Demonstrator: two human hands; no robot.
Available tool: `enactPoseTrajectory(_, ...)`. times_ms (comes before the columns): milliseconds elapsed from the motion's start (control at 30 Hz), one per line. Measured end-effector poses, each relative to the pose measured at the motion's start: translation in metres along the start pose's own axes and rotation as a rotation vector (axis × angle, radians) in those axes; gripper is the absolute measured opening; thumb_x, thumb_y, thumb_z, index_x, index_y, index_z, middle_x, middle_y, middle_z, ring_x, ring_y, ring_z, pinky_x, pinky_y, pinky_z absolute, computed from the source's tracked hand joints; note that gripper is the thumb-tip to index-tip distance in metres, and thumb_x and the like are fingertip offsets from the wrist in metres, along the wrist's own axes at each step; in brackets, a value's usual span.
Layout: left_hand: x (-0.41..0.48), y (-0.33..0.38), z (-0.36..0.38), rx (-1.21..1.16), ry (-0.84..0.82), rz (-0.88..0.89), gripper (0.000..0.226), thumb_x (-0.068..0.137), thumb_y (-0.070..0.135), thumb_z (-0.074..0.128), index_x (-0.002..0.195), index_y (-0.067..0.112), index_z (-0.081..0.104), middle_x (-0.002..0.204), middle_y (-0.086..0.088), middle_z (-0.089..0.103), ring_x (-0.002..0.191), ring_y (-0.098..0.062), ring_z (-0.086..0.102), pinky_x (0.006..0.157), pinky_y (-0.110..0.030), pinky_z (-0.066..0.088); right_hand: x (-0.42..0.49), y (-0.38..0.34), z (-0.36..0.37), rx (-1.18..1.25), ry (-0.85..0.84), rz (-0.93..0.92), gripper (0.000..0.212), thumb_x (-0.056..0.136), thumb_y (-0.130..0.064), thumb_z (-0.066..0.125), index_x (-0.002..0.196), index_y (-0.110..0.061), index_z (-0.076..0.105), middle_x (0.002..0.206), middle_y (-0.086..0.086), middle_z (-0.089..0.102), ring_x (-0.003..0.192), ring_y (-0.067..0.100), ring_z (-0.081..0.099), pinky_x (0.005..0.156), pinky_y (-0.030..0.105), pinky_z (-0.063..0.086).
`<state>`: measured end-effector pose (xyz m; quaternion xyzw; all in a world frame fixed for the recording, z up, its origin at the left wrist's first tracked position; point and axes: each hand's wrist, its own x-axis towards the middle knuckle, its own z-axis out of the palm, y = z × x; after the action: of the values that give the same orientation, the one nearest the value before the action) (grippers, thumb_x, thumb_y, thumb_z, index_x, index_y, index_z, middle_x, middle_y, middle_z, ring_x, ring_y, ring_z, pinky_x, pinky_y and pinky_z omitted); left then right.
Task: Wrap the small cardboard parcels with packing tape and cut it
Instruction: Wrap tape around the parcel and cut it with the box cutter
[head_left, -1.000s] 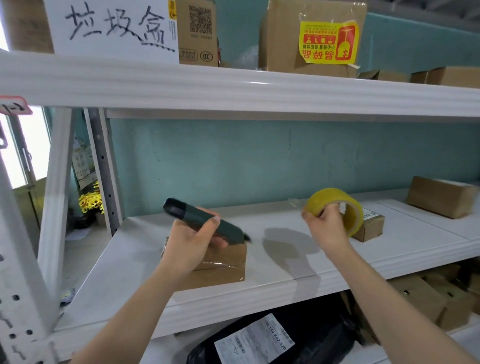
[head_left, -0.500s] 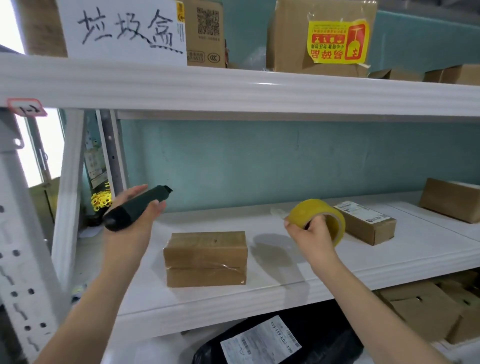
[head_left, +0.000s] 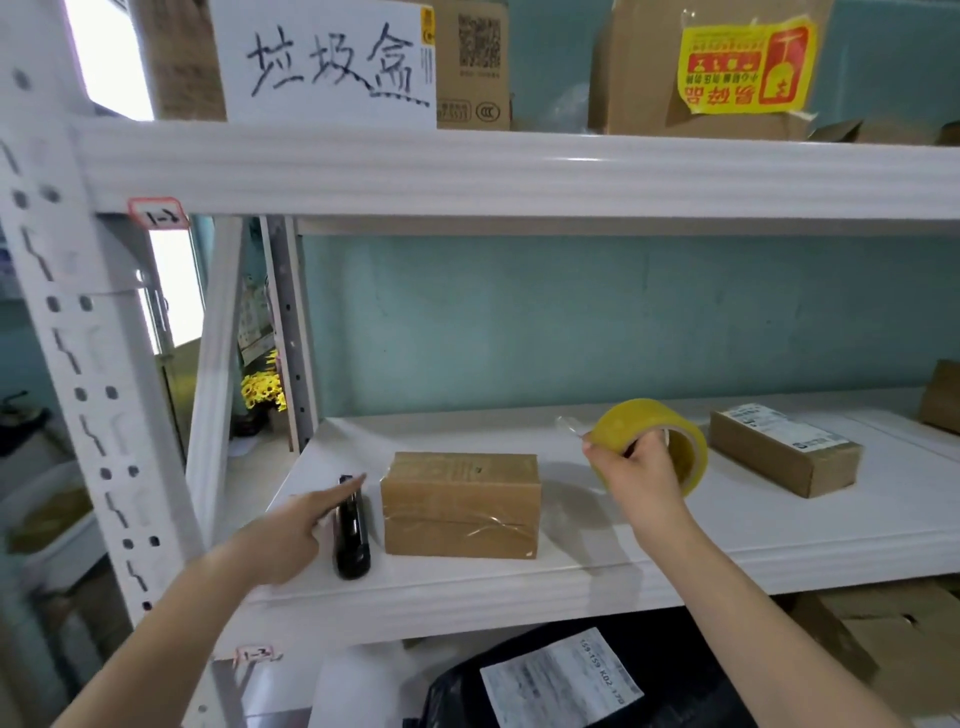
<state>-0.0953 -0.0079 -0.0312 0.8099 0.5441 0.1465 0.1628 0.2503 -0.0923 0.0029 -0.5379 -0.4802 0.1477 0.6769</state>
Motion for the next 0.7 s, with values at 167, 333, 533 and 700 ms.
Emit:
enactPoseTrajectory(167,-0.011,0.086,-0.022,-0.214,0.648,0.117,0.047,0.094,0.008,0.038,0.138,0.022,0.046,0.112,-0.010,0.064,0.086,-0.024,0.061,0.081,-0.031,0.047,0.000,-0.002,-0.006,0.012,0.014,-0.022,0.025,0.082,-0.004,0.066,0.066,-0.011,0.048,0.060,0.004,0.051,0.048,0.000,0.048,0.051,0.013,0.040)
enactPoseTrajectory(333,-0.013,0.209,0.029,0.299,0.303,0.381,0.053,0.094,0.052,0.030,0.138,0.024,0.040,0.147,-0.010,0.038,0.132,-0.028,0.038,0.108,-0.038,0.027,0.000,-0.005,-0.011,0.055,0.052,-0.044,0.029,0.081,-0.002,0.066,0.064,-0.014,0.046,0.060,0.003,0.051,0.048,0.002,0.047,0.052,0.015,0.039)
enactPoseTrajectory(533,0.010,0.233,0.043,0.236,0.354,0.071,0.023,0.091,0.031,0.040,0.087,0.017,0.058,0.100,-0.009,0.066,0.099,-0.029,0.058,0.086,-0.036,0.035,-0.003,-0.006,-0.015,0.045,0.095,-0.067,0.029,0.081,0.001,0.065,0.064,-0.012,0.045,0.057,0.001,0.049,0.046,-0.001,0.046,0.050,0.011,0.037)
enactPoseTrajectory(700,0.009,0.232,0.044,0.233,0.365,0.072,0.008,0.085,0.018,0.045,0.079,0.018,0.049,0.093,-0.004,0.063,0.099,-0.026,0.055,0.082,-0.036,0.034,0.001,-0.009,-0.024,0.020,0.088,-0.084,0.021,0.080,0.002,0.064,0.068,0.002,0.047,0.058,0.007,0.046,0.047,0.005,0.041,0.048,0.015,0.036)
